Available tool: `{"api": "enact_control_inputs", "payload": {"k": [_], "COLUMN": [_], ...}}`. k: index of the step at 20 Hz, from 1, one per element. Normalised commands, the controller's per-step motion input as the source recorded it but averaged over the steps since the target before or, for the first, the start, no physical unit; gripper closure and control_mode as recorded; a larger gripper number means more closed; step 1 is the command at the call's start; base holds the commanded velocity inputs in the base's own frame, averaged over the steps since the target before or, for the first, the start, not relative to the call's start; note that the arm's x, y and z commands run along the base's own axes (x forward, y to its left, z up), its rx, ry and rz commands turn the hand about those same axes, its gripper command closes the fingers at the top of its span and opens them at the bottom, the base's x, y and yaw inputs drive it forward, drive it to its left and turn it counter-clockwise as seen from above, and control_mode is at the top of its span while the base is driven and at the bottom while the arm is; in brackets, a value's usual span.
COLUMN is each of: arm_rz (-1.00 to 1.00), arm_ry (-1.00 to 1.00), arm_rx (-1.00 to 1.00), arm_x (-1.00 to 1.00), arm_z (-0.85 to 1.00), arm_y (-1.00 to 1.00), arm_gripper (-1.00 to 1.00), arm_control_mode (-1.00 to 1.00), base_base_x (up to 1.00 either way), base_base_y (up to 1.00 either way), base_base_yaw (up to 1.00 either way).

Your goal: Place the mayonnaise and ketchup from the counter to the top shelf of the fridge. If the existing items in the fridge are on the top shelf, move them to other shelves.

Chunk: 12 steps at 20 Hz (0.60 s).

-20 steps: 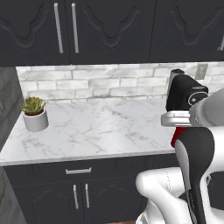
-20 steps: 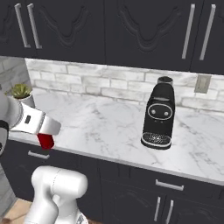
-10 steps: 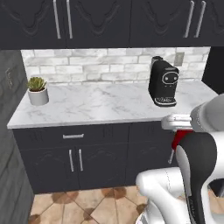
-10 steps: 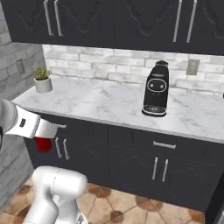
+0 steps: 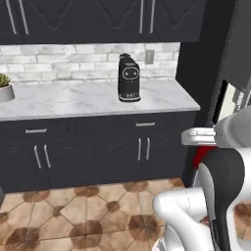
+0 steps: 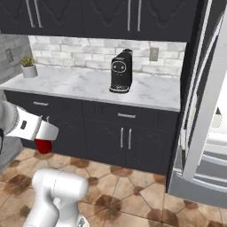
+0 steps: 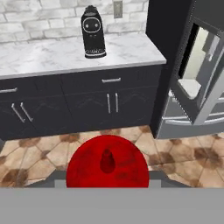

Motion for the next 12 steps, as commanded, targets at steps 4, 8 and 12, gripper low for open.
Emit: {"api": "enact_control_inputs", "payload": {"k": [4, 8, 12], "arm_rz": [0.0, 0.0, 0.0], "arm_ry": [0.0, 0.0, 0.0], "arm_rx": [0.0, 0.0, 0.0], "arm_x": [0.0, 0.0, 0.0], "arm_z": [0.0, 0.0, 0.0], "arm_y": [0.0, 0.0, 0.0], "arm_gripper": [1.0, 1.0, 1.0], "arm_control_mode": [1.0, 1.0, 1.0], "base_base_x": [-0.68, -0.19, 0.05], "base_base_y": [-1.0, -1.0, -1.0], "base_base_yaw": [-0.12, -0.09, -0.01]}}
